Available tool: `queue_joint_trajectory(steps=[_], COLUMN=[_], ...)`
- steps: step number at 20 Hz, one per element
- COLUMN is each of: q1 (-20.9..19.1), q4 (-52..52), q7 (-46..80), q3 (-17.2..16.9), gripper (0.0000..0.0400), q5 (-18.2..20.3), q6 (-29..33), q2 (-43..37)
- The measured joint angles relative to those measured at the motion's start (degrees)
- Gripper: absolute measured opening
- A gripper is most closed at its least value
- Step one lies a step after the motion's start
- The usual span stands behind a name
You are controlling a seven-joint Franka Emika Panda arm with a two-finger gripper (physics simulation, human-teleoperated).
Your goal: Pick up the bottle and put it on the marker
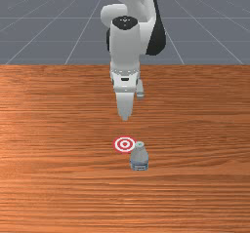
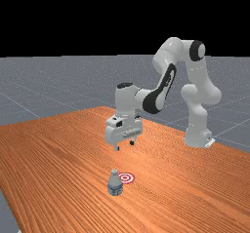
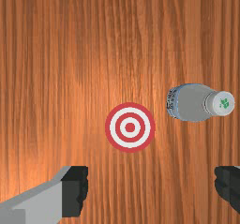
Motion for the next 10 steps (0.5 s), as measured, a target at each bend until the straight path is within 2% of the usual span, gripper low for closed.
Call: queue_joint_trajectory(steps=[4, 5, 6, 7, 8, 10], q1=[0.3, 1.0, 1.4, 1.6, 1.8, 2.5], q4=[0.0, -0.3, 1.3, 2.5, 2.6, 2.0], q7=[2.3, 12.3, 22.3, 32.8, 43.7, 66.5], q3=[-0.4, -1.8, -3.1, -4.1, -4.9, -5.9], gripper=[0.0400, 0.0245, 0.0150, 0.0092, 0.0056, 0.0021], q5=[0.2, 0.4, 0.8, 1.1, 1.1, 0.7], q6=[-0.5, -7.9, -13.5, -16.4, -17.5, -18.1], q2=[-0.5, -4.3, -9.1, -12.8, -15.2, -17.3])
